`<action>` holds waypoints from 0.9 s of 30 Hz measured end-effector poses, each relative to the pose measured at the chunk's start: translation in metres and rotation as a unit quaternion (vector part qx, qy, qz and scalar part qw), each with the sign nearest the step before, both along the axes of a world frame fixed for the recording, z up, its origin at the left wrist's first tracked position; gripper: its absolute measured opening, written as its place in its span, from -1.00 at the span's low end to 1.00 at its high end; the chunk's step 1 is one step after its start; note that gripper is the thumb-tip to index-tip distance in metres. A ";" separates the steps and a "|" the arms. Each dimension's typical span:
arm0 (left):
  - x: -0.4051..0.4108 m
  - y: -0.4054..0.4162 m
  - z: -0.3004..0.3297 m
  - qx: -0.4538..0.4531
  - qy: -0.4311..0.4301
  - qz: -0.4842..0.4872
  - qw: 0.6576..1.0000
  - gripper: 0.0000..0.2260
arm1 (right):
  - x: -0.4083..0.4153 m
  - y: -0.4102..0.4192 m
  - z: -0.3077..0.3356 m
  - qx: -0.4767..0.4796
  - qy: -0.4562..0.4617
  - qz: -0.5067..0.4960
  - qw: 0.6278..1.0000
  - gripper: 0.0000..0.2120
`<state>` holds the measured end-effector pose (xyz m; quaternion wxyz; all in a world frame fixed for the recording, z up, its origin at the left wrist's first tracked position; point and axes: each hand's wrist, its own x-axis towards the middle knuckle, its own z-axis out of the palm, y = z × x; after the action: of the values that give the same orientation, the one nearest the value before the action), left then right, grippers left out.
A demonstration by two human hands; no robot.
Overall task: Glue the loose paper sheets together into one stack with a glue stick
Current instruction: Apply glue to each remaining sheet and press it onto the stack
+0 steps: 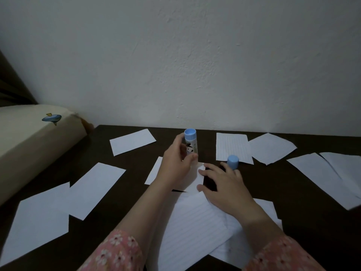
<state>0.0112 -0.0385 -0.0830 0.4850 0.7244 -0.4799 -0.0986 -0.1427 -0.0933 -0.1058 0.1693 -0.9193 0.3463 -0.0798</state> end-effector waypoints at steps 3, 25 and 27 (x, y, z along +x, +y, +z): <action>0.001 -0.001 0.001 -0.019 0.005 0.016 1.000 -0.49 | -0.001 0.001 0.000 0.000 0.000 0.000 1.000 -0.51; -0.003 -0.007 -0.012 0.009 0.001 -0.018 1.000 -0.48 | 0.001 0.002 -0.003 0.000 -0.023 -0.014 1.000 -0.52; -0.002 -0.008 -0.012 0.012 -0.012 -0.017 1.000 -0.47 | 0.001 0.003 -0.002 -0.004 -0.023 -0.015 1.000 -0.52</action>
<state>0.0093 -0.0464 -0.0955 0.4683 0.7232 -0.4968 -0.1040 -0.1418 -0.0901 -0.1079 0.1726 -0.9126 0.3555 -0.1052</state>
